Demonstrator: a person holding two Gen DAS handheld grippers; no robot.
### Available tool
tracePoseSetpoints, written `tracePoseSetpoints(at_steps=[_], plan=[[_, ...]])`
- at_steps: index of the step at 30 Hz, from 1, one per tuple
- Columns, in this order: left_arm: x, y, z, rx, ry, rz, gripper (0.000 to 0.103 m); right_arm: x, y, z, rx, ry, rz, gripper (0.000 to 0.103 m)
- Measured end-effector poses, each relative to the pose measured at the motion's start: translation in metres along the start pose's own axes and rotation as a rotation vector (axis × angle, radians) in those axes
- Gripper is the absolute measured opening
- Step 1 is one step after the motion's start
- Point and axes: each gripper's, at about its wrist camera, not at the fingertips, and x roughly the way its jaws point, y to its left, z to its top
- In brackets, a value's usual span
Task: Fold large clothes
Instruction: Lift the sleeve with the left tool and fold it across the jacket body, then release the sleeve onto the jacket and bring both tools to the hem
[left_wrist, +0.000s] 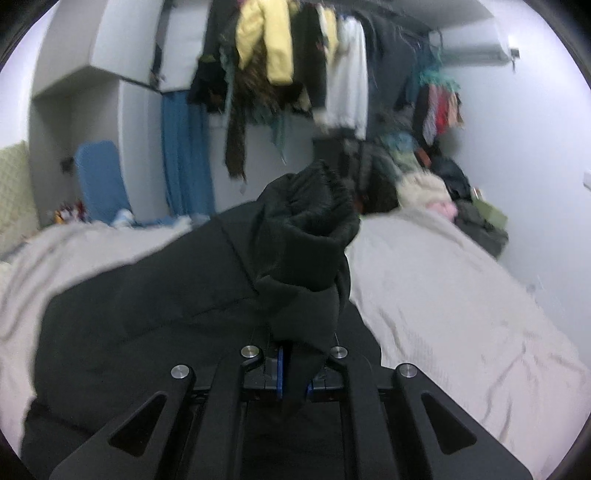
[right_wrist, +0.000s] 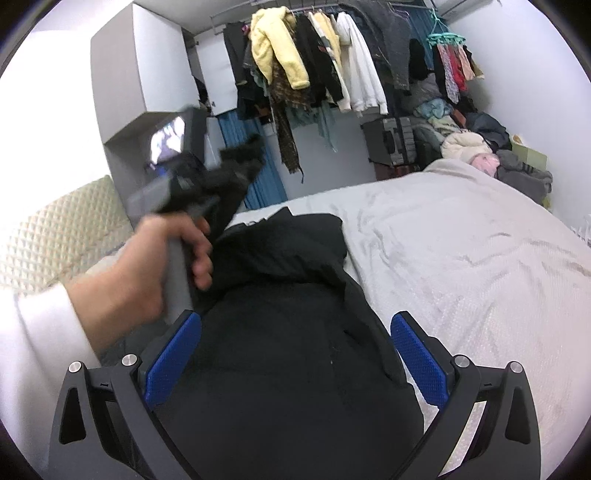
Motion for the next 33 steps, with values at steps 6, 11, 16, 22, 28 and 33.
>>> tracePoseSetpoints(at_steps=[6,11,16,22,28,33], plan=[[0.064,-0.009,-0.043,0.040,0.189,-0.033,0.010,0.020,-0.003,0.001,0.019,0.012,-0.008,0.103],[0.064,0.003,-0.038,-0.023,0.198,-0.073,0.012,0.027,-0.004,0.001,0.035,0.018,-0.016,0.103],[0.023,0.003,-0.028,0.061,0.082,-0.017,0.103,0.026,-0.001,-0.001,0.016,0.014,-0.031,0.103],[-0.022,0.032,-0.021,0.034,0.027,-0.058,0.103,0.025,0.012,0.002,-0.034,-0.001,-0.037,0.103],[-0.052,0.098,-0.012,-0.036,0.015,-0.007,0.103,0.030,0.046,0.027,-0.121,-0.060,0.009,0.103],[-0.067,0.163,0.004,-0.117,-0.002,0.050,0.103,0.050,0.083,0.062,-0.199,-0.107,0.046,0.103]])
